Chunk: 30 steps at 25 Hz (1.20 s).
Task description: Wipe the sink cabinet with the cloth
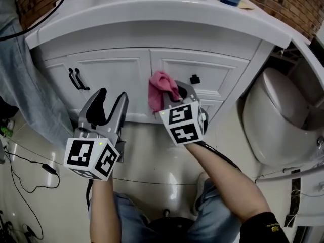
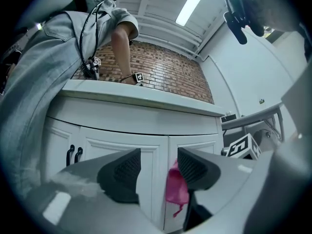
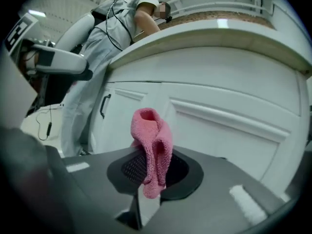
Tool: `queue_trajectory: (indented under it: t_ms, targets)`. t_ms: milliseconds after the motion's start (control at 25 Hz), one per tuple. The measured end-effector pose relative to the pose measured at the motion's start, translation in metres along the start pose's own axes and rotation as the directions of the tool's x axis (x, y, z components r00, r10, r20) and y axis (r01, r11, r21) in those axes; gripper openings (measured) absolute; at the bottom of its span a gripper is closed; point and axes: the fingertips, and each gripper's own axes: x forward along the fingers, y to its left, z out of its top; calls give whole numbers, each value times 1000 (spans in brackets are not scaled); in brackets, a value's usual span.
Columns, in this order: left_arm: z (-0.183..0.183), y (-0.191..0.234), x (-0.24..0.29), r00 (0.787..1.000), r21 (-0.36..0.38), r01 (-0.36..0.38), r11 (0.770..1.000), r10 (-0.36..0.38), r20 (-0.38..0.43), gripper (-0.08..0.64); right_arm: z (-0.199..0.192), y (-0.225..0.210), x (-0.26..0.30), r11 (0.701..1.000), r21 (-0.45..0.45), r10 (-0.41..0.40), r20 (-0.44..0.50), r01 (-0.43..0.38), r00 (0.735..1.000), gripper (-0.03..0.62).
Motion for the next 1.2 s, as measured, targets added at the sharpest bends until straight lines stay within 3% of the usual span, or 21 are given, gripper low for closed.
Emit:
queue_trajectory:
  t_ms: [200, 360, 480, 600, 720, 840, 920, 1040, 1200]
  targets:
    - [-7, -18, 9, 998, 24, 54, 998, -54, -21, 235, -38, -104, -66, 978, 73, -193, -67, 198, 979, 52]
    - [-8, -34, 13, 996, 53, 81, 995, -80, -26, 235, -88, -202, -112, 895, 221, -360, -153, 387, 920, 52]
    - [-8, -38, 13, 996, 61, 84, 995, -83, -25, 235, -107, -225, -126, 853, 282, -398, -193, 439, 897, 52]
    - [-13, -32, 14, 997, 64, 70, 996, -68, -40, 235, -95, -190, -111, 879, 312, -323, -165, 360, 932, 52]
    - [-15, -25, 13, 998, 61, 54, 997, -51, -47, 235, -71, -114, -73, 923, 342, -148, -115, 179, 982, 52]
    - [-13, -18, 7, 999, 59, 35, 998, -33, -43, 235, -47, -32, -29, 949, 315, 13, -72, 10, 997, 52]
    - [-10, -14, 4, 999, 47, 20, 999, -18, -34, 235, -30, 7, -2, 963, 261, 72, -40, -59, 997, 52]
    - [-7, -6, 1, 1000, 26, -2, 1000, 3, -25, 235, -14, 40, 30, 972, 213, 101, -13, -96, 995, 52]
    - [-3, -2, -1, 1000, -1, -6, 1000, 6, -12, 235, -20, 35, 37, 977, 203, 62, -21, -57, 998, 52]
